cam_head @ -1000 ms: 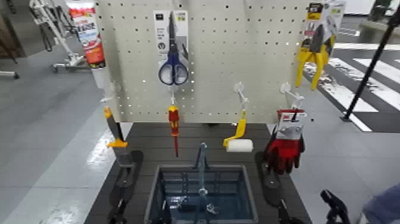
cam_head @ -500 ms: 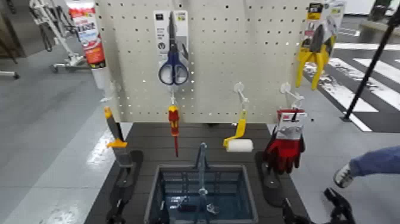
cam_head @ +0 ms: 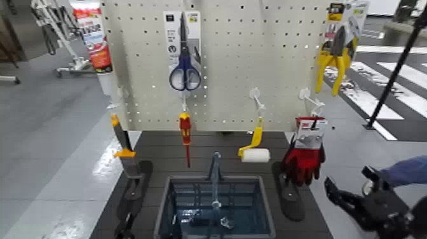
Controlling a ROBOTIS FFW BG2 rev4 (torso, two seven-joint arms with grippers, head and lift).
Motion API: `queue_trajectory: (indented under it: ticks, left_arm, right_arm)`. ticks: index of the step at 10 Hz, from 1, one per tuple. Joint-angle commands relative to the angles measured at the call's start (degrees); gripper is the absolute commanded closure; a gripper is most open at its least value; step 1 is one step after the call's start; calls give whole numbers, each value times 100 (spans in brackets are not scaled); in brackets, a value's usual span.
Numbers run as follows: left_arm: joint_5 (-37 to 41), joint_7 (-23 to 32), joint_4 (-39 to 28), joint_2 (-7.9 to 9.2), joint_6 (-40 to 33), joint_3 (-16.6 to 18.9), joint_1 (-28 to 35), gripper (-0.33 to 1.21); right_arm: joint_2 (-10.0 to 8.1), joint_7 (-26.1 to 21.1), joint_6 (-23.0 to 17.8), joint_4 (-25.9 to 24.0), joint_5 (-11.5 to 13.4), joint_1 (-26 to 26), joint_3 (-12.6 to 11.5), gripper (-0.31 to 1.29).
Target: Put the red colored gloves into the crate.
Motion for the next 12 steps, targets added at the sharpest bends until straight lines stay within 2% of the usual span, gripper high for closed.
queue_trajectory:
  ticks: [1,2,3,4,5,7,12]
  left_arm:
    - [7,-40,7,-527,-6,-13,-24,7]
    - [-1,-49,7,-536,-6,-31,-33,7]
    - [-10,-66,15,-562,-6,-31,-42,7]
    - [-19,-128,24,-580,-6,-13,-50,7]
    - [-28,-137,24,-598,-6,-13,-59,7]
    - [-54,-181,33,-633,-6,-5,-68,7]
    - [-89,-277,59,-685,-24,13,-112,7]
  right_arm:
    - [-225,906,721,633,-104,-1044,-336,17]
    - [-498,1126,844,967,-376,-1369,-249,18]
    - [-691,1416,888,1328,-535,-1703,-117,18]
    - [-788,1653,844,1697,-596,-2011,-11,18]
    - [-841,1943,897,2092,-605,-2327,59,18]
    - [-999,2321,879,2637,-745,-2793,358,19]
    - [-1166,2822,905,3305,-992,-3452,973,19]
